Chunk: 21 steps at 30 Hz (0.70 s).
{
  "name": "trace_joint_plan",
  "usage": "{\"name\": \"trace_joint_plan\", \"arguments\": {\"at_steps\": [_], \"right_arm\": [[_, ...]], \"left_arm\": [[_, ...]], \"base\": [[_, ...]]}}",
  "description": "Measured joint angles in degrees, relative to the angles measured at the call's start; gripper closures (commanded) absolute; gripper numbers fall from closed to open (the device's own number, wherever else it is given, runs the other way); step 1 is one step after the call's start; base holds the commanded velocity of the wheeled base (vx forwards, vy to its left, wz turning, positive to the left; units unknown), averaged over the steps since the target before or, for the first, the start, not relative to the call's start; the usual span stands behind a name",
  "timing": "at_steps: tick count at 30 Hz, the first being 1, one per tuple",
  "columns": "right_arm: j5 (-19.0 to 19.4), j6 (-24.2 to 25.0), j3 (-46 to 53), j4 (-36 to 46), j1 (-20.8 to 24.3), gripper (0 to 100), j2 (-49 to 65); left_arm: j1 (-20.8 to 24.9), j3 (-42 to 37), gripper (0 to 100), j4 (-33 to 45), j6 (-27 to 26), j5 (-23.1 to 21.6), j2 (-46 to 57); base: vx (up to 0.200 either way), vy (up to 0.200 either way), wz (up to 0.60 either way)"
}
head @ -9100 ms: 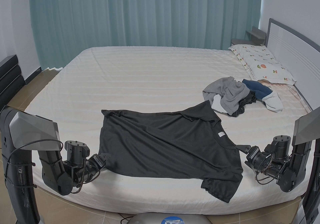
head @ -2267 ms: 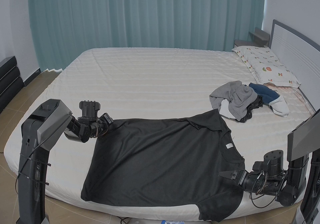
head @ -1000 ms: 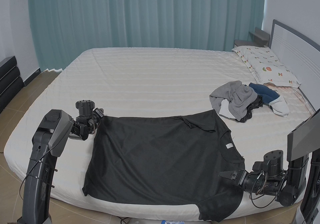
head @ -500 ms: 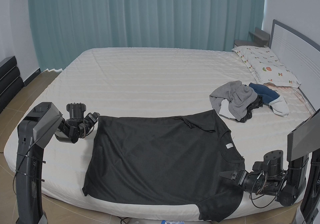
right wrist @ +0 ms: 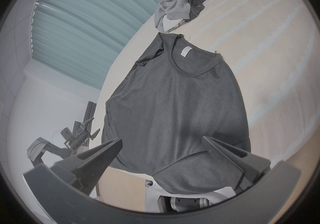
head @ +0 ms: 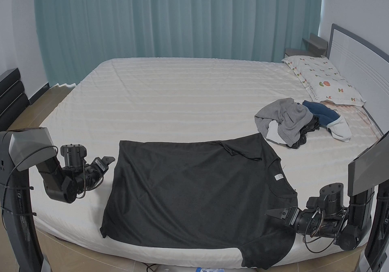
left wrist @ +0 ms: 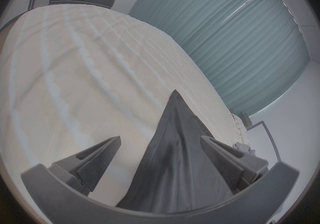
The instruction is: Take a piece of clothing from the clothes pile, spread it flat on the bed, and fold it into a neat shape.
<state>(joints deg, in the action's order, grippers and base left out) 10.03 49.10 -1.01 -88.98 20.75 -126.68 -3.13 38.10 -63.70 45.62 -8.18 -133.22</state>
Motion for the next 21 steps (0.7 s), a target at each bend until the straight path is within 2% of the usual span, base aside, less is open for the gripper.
{"name": "trace_joint_plan", "arguments": {"at_steps": [8,11,16,21], "right_arm": [[0.11,0.02,0.02,0.02,0.0,0,-0.35],[0.15,0.02,0.0,0.02,-0.05,0,-0.52],[0.17,-0.02,0.0,0.0,-0.05,0,-0.82],[0.17,-0.04,0.0,0.0,-0.05,0,-0.96]], "left_arm": [[1.21,-20.3,0,-14.06,-0.78,-1.61,3.4],[1.93,-26.66,0,-17.02,-3.61,-2.13,4.17],[2.78,-32.65,0,-18.42,-8.31,-2.38,3.84],[3.29,-34.9,0,-18.6,-9.22,-2.38,3.18]], "base": [[0.0,0.0,0.0],[0.0,0.0,0.0],[0.0,0.0,0.0],[0.0,0.0,0.0]]}}
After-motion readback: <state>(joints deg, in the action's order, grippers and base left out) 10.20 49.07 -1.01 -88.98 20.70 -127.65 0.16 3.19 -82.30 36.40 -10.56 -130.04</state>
